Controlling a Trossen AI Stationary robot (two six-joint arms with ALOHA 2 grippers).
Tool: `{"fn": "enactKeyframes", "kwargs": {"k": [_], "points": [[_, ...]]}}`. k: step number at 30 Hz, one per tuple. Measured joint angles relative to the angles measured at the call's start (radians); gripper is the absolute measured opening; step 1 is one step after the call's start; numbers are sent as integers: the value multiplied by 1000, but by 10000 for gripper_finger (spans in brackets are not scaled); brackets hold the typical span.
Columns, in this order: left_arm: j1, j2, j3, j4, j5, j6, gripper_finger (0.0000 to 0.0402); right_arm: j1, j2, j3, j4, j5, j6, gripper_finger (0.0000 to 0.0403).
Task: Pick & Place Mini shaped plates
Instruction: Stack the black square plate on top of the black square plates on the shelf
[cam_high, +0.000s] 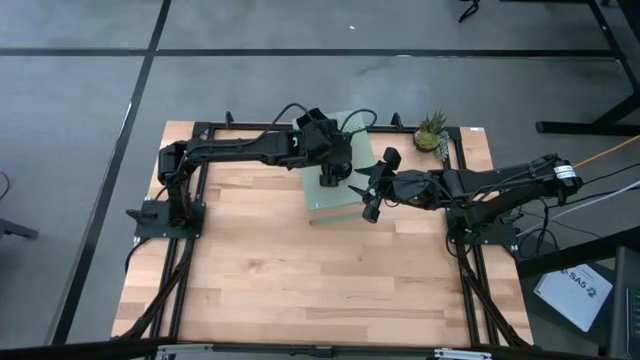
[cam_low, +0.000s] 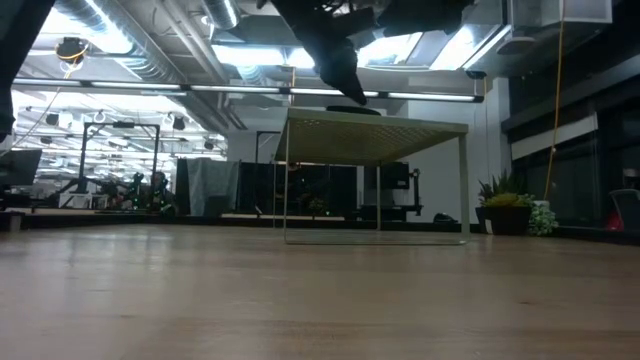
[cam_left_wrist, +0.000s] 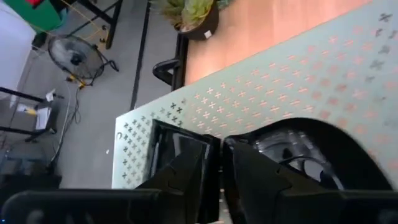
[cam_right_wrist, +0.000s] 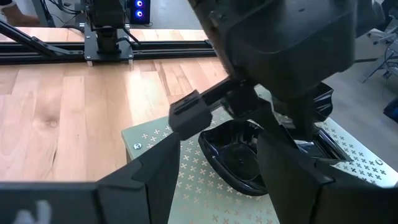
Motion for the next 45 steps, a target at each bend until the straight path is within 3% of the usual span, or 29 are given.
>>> {"fn": "enactKeyframes", "kwargs": {"k": [7,12,20,28,36,38,43,45], "points": [[58,6,-1,-1,23,-53,82,0,0,0,0,0,4,212],[86,9,-1,-24,152,-20,64,0,0,0,0,0,5,212],[91,10,-1,-42,163,50,43,0,0,0,0,0,27,212],[96,41,0,-16,55,-58,29,0,0,0,2,0,30,212],[62,42,-1,-16,33,-87,15,0,0,0,5,1,91,212],[50,20,1,-29,26,-87,10,-5,0,0,3,33,112,212],[23,-34,3,-23,-26,-87,2,-42,-15,1,-36,226,163,212],[17,-50,3,-22,-44,-88,3,-88,-19,1,-65,224,178,206]]}}
